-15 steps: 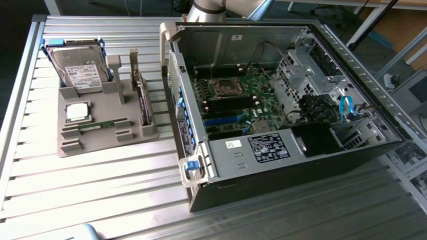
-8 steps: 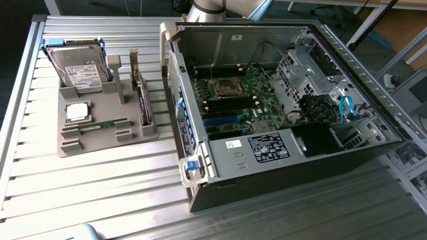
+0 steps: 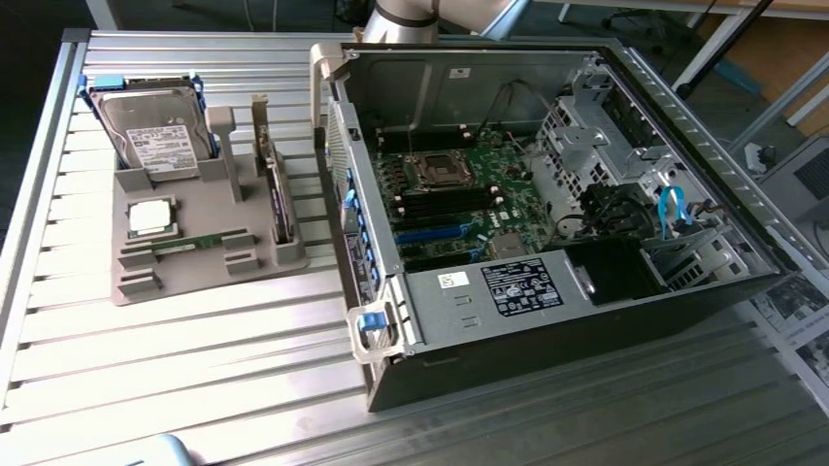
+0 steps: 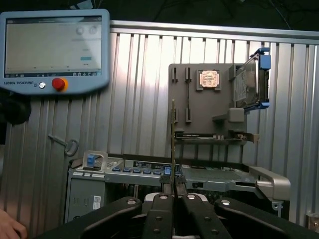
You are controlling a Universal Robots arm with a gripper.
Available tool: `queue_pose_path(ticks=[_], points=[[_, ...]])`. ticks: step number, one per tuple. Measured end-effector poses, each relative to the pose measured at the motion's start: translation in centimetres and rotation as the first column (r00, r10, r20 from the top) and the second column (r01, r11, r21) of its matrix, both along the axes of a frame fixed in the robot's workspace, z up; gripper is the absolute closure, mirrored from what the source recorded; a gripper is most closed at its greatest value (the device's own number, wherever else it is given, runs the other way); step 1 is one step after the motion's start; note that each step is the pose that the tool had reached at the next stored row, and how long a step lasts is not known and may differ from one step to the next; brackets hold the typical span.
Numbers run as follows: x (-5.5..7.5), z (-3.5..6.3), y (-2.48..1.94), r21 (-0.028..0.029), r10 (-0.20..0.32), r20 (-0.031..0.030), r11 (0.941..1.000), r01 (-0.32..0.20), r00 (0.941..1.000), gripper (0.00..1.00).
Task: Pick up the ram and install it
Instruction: 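Pick up the ram and move it above insertion slot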
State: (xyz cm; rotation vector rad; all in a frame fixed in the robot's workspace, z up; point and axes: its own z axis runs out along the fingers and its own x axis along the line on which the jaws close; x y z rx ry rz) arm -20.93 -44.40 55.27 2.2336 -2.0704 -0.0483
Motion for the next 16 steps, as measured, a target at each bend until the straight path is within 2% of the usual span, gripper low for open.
queue_pose_path(ticks=[8,16], points=[[0.9,-0.16,0.00,-0.0001,0.000,-0.0049,1.0000,0.000,1.0000,0.87],[2.1,-0.84,0.00,0.0000,0.000,-0.0152,1.0000,0.000,0.9999,0.87]])
